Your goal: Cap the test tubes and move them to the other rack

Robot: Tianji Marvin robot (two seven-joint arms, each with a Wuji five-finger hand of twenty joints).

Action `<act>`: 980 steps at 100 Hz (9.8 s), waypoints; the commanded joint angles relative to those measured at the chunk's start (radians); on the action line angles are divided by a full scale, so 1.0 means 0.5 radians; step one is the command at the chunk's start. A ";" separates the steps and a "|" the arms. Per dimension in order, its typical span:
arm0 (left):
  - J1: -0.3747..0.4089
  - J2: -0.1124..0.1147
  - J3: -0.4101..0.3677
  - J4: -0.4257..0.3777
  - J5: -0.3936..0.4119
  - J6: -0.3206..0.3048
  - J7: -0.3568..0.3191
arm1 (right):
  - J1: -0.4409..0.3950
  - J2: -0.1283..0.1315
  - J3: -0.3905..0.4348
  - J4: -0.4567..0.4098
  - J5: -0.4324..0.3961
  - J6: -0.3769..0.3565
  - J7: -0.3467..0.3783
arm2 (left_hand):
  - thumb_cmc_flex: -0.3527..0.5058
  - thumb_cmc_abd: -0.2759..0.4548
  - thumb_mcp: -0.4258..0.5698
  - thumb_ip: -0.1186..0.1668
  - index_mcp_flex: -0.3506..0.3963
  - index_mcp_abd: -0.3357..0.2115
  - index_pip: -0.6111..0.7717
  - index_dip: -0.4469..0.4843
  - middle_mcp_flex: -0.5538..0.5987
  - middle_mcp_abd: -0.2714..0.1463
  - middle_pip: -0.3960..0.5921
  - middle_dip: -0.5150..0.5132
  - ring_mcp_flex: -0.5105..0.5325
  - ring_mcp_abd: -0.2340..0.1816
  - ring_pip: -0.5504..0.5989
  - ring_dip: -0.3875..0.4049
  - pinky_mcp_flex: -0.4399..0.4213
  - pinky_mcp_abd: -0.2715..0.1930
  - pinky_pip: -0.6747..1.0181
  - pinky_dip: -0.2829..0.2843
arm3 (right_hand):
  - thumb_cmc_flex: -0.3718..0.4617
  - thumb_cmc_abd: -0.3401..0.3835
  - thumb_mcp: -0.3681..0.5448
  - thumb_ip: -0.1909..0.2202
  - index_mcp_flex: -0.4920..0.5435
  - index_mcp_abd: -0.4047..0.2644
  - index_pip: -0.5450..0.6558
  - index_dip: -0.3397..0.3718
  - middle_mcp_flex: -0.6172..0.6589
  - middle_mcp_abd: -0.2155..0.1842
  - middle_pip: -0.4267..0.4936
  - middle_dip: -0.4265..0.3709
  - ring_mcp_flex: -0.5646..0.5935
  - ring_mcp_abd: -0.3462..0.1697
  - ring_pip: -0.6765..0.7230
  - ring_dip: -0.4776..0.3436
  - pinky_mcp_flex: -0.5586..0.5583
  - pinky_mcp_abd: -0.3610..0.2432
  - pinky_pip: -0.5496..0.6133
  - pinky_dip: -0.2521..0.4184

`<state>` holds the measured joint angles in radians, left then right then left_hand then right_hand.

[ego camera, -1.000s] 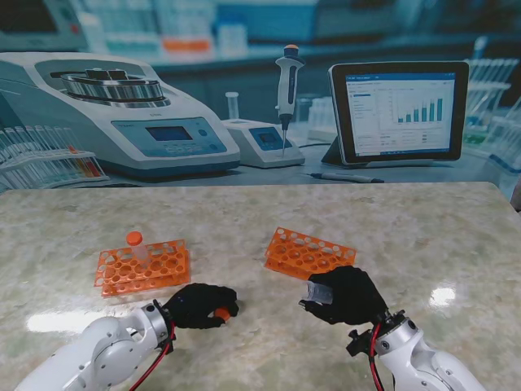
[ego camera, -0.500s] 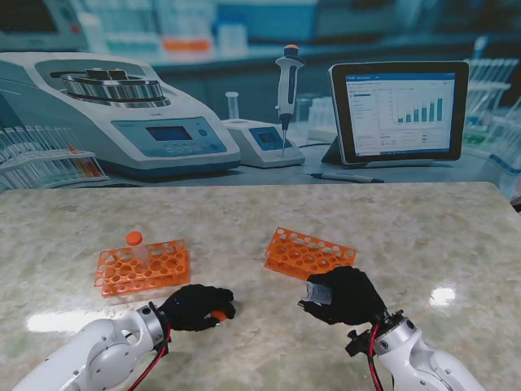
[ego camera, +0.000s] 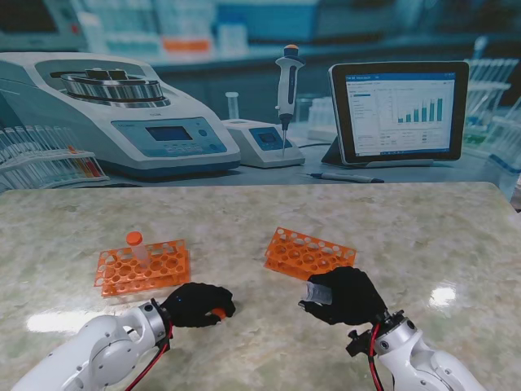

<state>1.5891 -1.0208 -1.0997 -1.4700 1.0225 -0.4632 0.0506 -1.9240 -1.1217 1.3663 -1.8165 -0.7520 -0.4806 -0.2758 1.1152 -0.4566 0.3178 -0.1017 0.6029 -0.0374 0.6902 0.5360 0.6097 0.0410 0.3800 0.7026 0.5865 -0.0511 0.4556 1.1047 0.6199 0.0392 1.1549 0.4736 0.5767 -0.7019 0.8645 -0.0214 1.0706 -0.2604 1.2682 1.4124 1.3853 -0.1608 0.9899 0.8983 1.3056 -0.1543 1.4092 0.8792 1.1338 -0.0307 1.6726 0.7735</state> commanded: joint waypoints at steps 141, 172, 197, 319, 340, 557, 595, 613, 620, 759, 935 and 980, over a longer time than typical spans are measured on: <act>0.026 0.021 0.010 0.037 0.073 -0.061 -0.043 | 0.000 -0.006 -0.011 0.016 0.039 -0.011 0.011 | 0.352 -0.205 0.474 -0.012 0.292 0.111 0.189 -0.019 0.062 0.047 0.011 -0.165 0.326 0.210 0.059 -0.026 0.062 0.024 -0.290 -0.418 | 0.095 0.081 0.019 0.035 0.145 -0.051 0.151 0.105 0.111 0.057 0.012 0.048 0.044 -0.312 0.429 0.172 0.142 -0.191 0.654 0.105; 0.009 0.012 0.016 -0.005 0.043 -0.090 -0.044 | 0.002 -0.006 -0.011 0.017 0.043 -0.011 0.013 | 0.351 -0.193 0.470 -0.009 0.292 0.115 0.192 -0.027 0.053 0.051 0.010 -0.168 0.324 0.212 0.050 -0.013 0.061 0.021 -0.296 -0.412 | 0.096 0.081 0.018 0.035 0.145 -0.052 0.151 0.106 0.111 0.060 0.011 0.047 0.044 -0.312 0.427 0.171 0.142 -0.191 0.654 0.105; 0.005 0.006 0.008 -0.037 0.035 -0.103 -0.033 | 0.004 -0.007 -0.011 0.019 0.045 -0.010 0.014 | 0.352 -0.187 0.468 -0.008 0.297 0.118 0.188 -0.036 0.052 0.053 0.009 -0.170 0.325 0.212 0.040 0.002 0.060 0.021 -0.301 -0.407 | 0.096 0.081 0.017 0.034 0.145 -0.052 0.150 0.106 0.111 0.060 0.011 0.047 0.044 -0.312 0.427 0.171 0.142 -0.191 0.654 0.105; -0.037 -0.025 -0.002 -0.119 -0.036 -0.130 0.030 | 0.027 -0.004 -0.028 0.036 0.059 -0.005 0.035 | 0.351 -0.182 0.478 -0.007 0.302 0.121 0.193 -0.036 0.052 0.056 0.007 -0.170 0.331 0.210 0.016 0.036 0.055 0.023 -0.308 -0.386 | 0.096 0.083 0.015 0.034 0.143 -0.054 0.149 0.108 0.111 0.063 0.007 0.048 0.044 -0.311 0.424 0.170 0.142 -0.192 0.651 0.104; -0.038 -0.037 -0.007 -0.128 -0.087 -0.137 0.041 | 0.032 -0.002 -0.034 0.039 0.062 -0.004 0.043 | 0.351 -0.178 0.478 -0.007 0.300 0.122 0.192 -0.036 0.049 0.054 0.005 -0.171 0.328 0.213 0.012 0.041 0.051 0.027 -0.309 -0.376 | 0.097 0.083 0.014 0.033 0.141 -0.059 0.146 0.109 0.111 0.062 0.008 0.049 0.044 -0.311 0.424 0.170 0.142 -0.192 0.651 0.104; -0.055 -0.218 0.069 -0.182 -0.753 -0.252 0.334 | 0.061 0.007 -0.068 0.053 0.083 0.014 0.099 | 0.351 -0.181 0.537 -0.022 0.307 0.149 0.189 -0.018 0.028 0.071 0.000 -0.154 0.310 0.224 -0.014 0.127 0.020 0.061 -0.350 -0.306 | 0.098 0.077 0.010 0.036 0.141 -0.059 0.145 0.111 0.110 0.066 -0.001 0.050 0.044 -0.310 0.417 0.167 0.141 -0.191 0.646 0.102; -0.033 -0.238 0.068 -0.232 -0.753 -0.291 0.409 | 0.098 0.005 -0.118 0.070 0.126 0.037 0.116 | 0.352 -0.174 0.535 -0.020 0.303 0.150 0.186 -0.018 0.026 0.072 0.000 -0.153 0.306 0.223 -0.011 0.128 0.019 0.060 -0.354 -0.303 | 0.100 0.077 0.007 0.037 0.141 -0.058 0.145 0.111 0.110 0.072 -0.005 0.053 0.044 -0.309 0.414 0.166 0.140 -0.191 0.643 0.101; -0.034 -0.244 0.067 -0.229 -0.742 -0.307 0.439 | 0.127 0.003 -0.150 0.080 0.141 0.058 0.116 | 0.352 -0.170 0.534 -0.020 0.306 0.149 0.187 -0.017 0.025 0.069 0.000 -0.152 0.304 0.223 -0.009 0.130 0.020 0.060 -0.355 -0.302 | 0.101 0.078 0.007 0.037 0.141 -0.057 0.145 0.110 0.110 0.071 -0.006 0.054 0.044 -0.309 0.414 0.166 0.140 -0.191 0.642 0.101; -0.031 -0.246 0.064 -0.232 -0.736 -0.313 0.453 | 0.137 0.002 -0.161 0.084 0.146 0.065 0.113 | 0.352 -0.172 0.536 -0.019 0.307 0.151 0.187 -0.017 0.025 0.072 0.000 -0.152 0.304 0.225 -0.009 0.131 0.020 0.060 -0.355 -0.301 | 0.102 0.078 0.007 0.037 0.141 -0.057 0.145 0.110 0.110 0.071 -0.006 0.055 0.044 -0.309 0.414 0.166 0.140 -0.191 0.642 0.101; 0.168 -0.287 -0.031 -0.397 -0.832 -0.487 0.549 | 0.356 -0.009 -0.309 0.205 0.258 0.220 0.156 | 0.351 -0.164 0.531 -0.018 0.305 0.149 0.193 -0.011 0.021 0.064 0.001 -0.152 0.303 0.217 -0.011 0.128 0.017 0.060 -0.361 -0.292 | 0.103 0.076 0.007 0.038 0.141 -0.054 0.144 0.110 0.110 0.072 -0.009 0.058 0.044 -0.309 0.415 0.166 0.140 -0.191 0.642 0.101; 0.348 -0.274 -0.110 -0.563 -0.770 -0.636 0.527 | 0.448 -0.008 -0.311 0.222 0.309 0.331 0.219 | 0.351 -0.148 0.524 -0.010 0.303 0.151 0.187 -0.010 0.021 0.069 -0.007 -0.155 0.299 0.221 -0.017 0.133 0.016 0.058 -0.367 -0.282 | 0.105 0.079 0.002 0.038 0.141 -0.053 0.143 0.109 0.110 0.072 -0.012 0.059 0.044 -0.308 0.413 0.165 0.140 -0.191 0.642 0.101; 0.353 -0.274 -0.108 -0.564 -0.800 -0.664 0.503 | 0.459 -0.007 -0.309 0.221 0.311 0.336 0.230 | 0.352 -0.139 0.519 -0.008 0.302 0.150 0.186 -0.010 0.020 0.067 -0.008 -0.155 0.301 0.220 -0.017 0.134 0.018 0.055 -0.368 -0.282 | 0.104 0.075 0.003 0.037 0.141 -0.053 0.143 0.109 0.110 0.073 -0.012 0.059 0.044 -0.308 0.413 0.165 0.140 -0.191 0.642 0.101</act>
<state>1.7593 -1.1568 -1.1537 -1.7449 0.6278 -0.7914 0.3054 -1.6911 -1.1220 1.2132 -1.7070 -0.6002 -0.3177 -0.1650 1.1528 -0.5561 0.4688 -0.1727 0.7277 0.0198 0.7680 0.5240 0.6373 0.0682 0.3794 0.6252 0.6640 0.1261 0.4070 1.1273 0.6327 0.0776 0.9964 0.3116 0.5858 -0.7015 0.8519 -0.0214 1.0706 -0.2604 1.2682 1.4215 1.3855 -0.1608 0.9766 0.9080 1.3055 -0.1543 1.4093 0.8793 1.1338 -0.0307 1.6726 0.7735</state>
